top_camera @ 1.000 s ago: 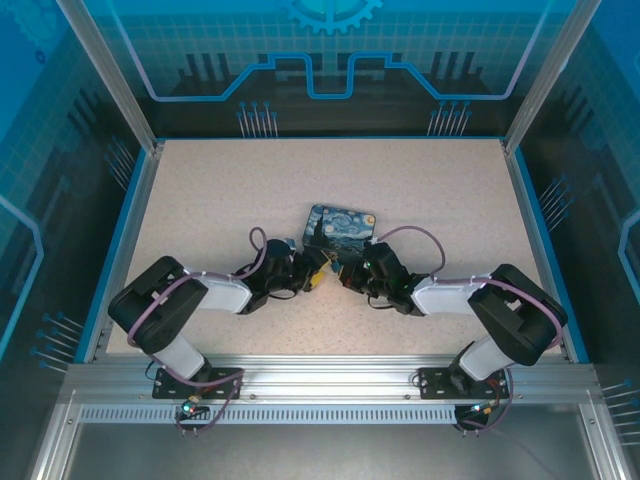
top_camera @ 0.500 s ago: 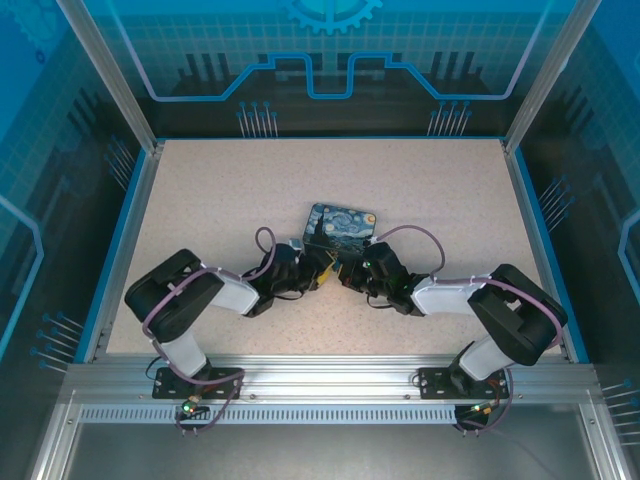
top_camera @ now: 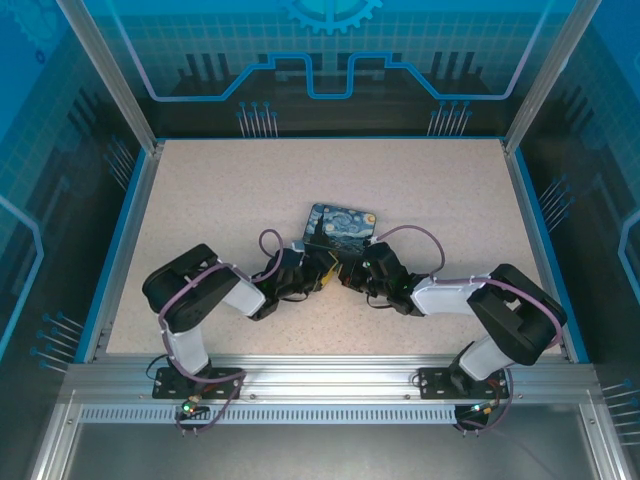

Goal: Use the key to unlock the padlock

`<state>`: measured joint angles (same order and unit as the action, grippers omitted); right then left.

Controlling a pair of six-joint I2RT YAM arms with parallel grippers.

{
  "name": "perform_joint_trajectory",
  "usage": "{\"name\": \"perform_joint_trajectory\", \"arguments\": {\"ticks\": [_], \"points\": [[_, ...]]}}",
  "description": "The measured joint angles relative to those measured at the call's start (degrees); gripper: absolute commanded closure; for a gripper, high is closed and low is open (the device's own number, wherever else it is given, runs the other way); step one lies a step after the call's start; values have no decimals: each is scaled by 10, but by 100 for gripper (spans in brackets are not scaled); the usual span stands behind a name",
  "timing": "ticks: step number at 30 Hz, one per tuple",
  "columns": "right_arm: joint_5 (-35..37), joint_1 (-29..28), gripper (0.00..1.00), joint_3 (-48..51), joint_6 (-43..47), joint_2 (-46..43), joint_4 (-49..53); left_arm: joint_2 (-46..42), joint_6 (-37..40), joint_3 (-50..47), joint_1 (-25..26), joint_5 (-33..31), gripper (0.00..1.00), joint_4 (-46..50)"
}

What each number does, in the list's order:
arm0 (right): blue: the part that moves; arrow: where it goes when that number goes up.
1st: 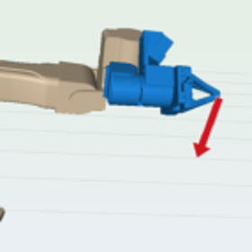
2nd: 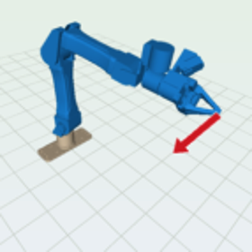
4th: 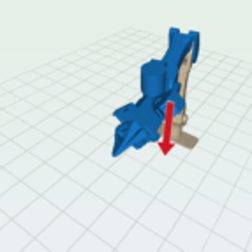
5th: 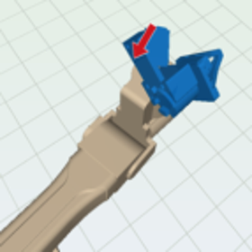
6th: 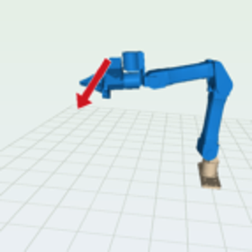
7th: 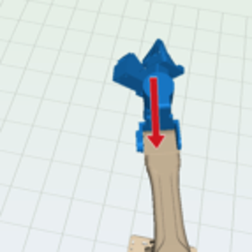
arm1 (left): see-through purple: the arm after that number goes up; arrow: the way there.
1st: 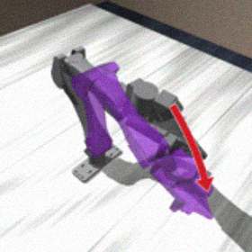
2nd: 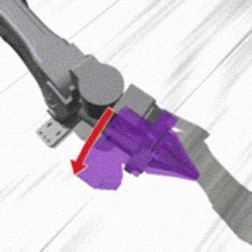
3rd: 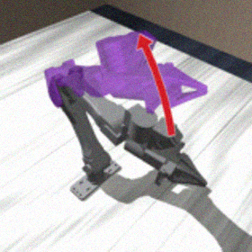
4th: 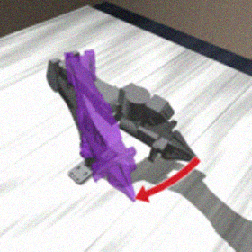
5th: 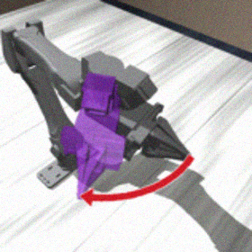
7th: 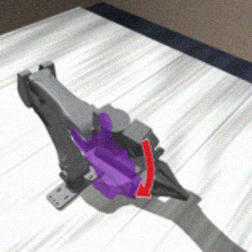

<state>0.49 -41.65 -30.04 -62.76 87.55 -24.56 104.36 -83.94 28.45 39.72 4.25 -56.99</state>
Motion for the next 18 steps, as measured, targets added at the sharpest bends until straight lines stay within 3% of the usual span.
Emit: {"name": "perform_joint_trajectory", "arguments": {"ticks": [6,14,18], "points": [[0,0,100,0,0,2,-2,11,0,0,2,-11,65,-26],[2,-1,100,0,0,2,-4,41,-5,8,9,-19,66,-60],[6,-1,100,0,0,2,-5,47,-16,8,11,-22,74,-73]]}}
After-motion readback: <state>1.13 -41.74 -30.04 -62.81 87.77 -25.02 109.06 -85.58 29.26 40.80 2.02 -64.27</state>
